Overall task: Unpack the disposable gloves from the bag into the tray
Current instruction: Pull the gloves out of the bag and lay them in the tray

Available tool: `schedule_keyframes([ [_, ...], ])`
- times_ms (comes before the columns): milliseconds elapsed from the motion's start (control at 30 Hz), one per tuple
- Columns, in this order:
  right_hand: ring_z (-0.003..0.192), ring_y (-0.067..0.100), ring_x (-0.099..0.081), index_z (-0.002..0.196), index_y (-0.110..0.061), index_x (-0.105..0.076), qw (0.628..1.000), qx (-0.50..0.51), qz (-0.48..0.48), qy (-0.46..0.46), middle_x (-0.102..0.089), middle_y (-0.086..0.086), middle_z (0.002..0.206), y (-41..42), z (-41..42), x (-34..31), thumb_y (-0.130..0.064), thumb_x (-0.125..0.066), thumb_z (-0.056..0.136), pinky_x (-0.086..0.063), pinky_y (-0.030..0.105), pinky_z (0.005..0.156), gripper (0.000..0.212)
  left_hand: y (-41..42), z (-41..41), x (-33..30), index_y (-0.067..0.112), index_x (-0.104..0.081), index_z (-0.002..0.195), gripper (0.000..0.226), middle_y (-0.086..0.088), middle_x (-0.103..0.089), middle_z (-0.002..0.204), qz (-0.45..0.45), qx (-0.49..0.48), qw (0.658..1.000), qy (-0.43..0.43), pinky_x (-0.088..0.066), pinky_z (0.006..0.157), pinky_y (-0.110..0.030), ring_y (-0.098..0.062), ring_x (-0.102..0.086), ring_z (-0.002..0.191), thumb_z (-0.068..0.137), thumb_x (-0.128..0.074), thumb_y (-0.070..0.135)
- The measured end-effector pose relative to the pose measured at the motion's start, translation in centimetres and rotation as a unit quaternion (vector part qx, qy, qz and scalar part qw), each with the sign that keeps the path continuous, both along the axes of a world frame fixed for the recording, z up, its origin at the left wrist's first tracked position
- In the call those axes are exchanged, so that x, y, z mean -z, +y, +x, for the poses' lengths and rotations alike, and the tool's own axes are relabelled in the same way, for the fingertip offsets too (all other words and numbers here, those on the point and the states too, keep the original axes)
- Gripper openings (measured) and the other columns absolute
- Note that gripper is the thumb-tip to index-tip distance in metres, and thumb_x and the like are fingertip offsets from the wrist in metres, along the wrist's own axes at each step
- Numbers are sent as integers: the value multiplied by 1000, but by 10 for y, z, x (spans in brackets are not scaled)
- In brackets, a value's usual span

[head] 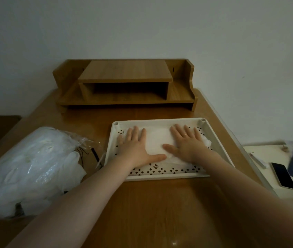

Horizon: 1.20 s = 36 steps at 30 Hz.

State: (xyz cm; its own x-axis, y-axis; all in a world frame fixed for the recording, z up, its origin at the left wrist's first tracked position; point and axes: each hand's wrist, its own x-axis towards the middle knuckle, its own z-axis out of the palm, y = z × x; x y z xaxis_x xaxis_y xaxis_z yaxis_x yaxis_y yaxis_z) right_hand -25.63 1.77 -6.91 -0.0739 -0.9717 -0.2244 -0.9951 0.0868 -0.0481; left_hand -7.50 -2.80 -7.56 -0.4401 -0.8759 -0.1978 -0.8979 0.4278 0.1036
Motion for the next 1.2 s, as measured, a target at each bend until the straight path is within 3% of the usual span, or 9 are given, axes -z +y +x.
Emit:
schedule_keyframes([
  [300,146,26,10,153,-19,-3,998,26,-59,-28,6,5,160,-3,23,-1,-67,-22,92,11,47,115,80,-6,35,-9,25,9,151,116,0,23,156,42,-47,997,35,-1,115,-49,-33,20,142,67,-40,87],
  [400,147,25,-6,147,-18,-30,978,2,-204,-50,-19,6,158,7,38,-15,-55,-30,96,2,45,117,63,5,39,-21,26,5,151,92,1,21,157,-1,-6,997,73,1,116,-46,-24,18,144,83,-36,74],
  [500,103,24,-58,107,-9,-65,902,-91,-387,-167,-63,9,112,20,66,-44,-24,-46,96,-43,28,85,27,23,40,-50,24,-13,151,54,4,5,160,-57,62,979,186,-5,116,-36,-17,6,146,101,-33,31],
  [567,62,8,-52,81,-5,-65,862,-168,-410,-246,-63,6,78,33,91,-64,-15,-41,86,-36,11,59,27,35,47,-70,24,-30,146,48,8,-5,159,-52,64,954,289,-14,111,-25,-12,-8,144,101,-34,10],
  [633,52,3,-41,70,-3,-61,849,-223,-379,-292,-58,5,63,48,117,-78,-13,-38,78,-35,12,52,27,41,66,-81,21,-41,140,46,7,-18,156,-77,51,930,356,-17,107,-20,-10,-20,141,99,-33,2],
  [867,93,20,-66,95,-4,-72,899,-331,-177,-226,-72,9,101,53,181,-66,1,-48,82,-49,20,86,28,52,144,-64,9,-58,125,40,-5,-45,142,-164,53,925,339,-20,117,-36,-22,-35,136,89,-51,-8],
  [967,97,23,-62,112,-7,-65,918,-336,-145,-152,-68,8,108,49,200,-52,-11,-48,93,-48,36,90,26,50,166,-50,16,-55,128,36,-2,-35,150,-200,49,946,250,0,118,-38,-21,-17,144,96,-44,4],
  [1067,91,23,-55,112,-9,-59,943,-302,-136,-30,-59,5,95,41,210,-42,-26,-38,99,-42,35,85,30,40,183,-33,27,-51,131,44,2,-18,157,-204,18,965,164,10,116,-42,-19,-1,146,95,-43,3],
  [1200,112,27,-49,114,-11,-54,969,-226,-90,36,-60,10,112,25,231,-37,-40,-34,100,-31,40,99,38,25,199,-24,29,-44,138,59,-2,-18,157,-235,4,964,122,8,116,-39,-20,-4,146,88,-46,-3],
])
